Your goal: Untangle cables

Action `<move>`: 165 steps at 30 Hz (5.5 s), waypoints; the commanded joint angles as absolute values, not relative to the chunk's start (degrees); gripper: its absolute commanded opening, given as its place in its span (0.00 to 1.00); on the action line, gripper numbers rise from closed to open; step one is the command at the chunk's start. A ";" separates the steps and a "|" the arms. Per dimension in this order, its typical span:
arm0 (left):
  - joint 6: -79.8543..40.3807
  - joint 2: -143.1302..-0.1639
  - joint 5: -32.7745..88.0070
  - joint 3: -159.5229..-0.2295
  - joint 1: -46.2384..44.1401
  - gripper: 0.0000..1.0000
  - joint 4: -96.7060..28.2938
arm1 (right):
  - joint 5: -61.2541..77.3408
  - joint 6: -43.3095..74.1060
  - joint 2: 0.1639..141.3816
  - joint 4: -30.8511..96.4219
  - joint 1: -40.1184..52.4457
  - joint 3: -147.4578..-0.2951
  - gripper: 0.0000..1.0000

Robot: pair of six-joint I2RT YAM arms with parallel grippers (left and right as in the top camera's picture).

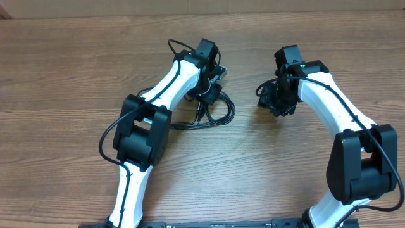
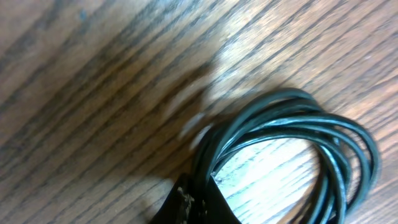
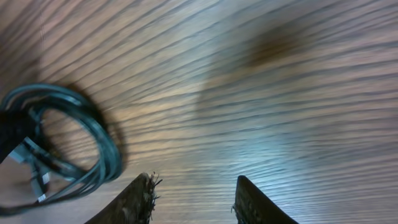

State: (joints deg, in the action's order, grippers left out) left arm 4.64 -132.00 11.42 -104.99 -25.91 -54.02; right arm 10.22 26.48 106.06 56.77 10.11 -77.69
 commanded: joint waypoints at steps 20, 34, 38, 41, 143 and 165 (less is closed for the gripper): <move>7.33 -121.69 28.49 -108.07 -26.28 0.04 -62.81 | 24.08 8.84 106.26 46.59 14.44 -79.09 0.55; 9.98 -121.69 28.38 -113.10 -26.22 0.04 -67.35 | 20.97 8.86 106.28 43.11 15.05 -77.10 0.64; 10.28 -121.69 28.51 -115.72 -26.24 0.04 -69.04 | 19.57 8.84 106.32 42.33 15.05 -76.51 0.66; 10.28 -121.69 29.21 -115.90 -26.24 0.04 -69.63 | 19.64 8.86 106.32 41.41 15.05 -76.51 0.66; 14.37 -121.69 43.94 -116.05 -13.78 0.04 -79.13 | 44.60 9.76 106.30 39.90 13.80 -76.64 0.63; -6.48 -120.40 7.05 -116.05 -12.16 0.04 -82.59 | 9.21 17.89 106.32 43.88 13.56 -76.55 0.04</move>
State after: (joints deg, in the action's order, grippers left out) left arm -1.19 -123.11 12.86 -114.76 -15.25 -82.67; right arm 26.22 16.93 106.08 42.68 13.87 -76.49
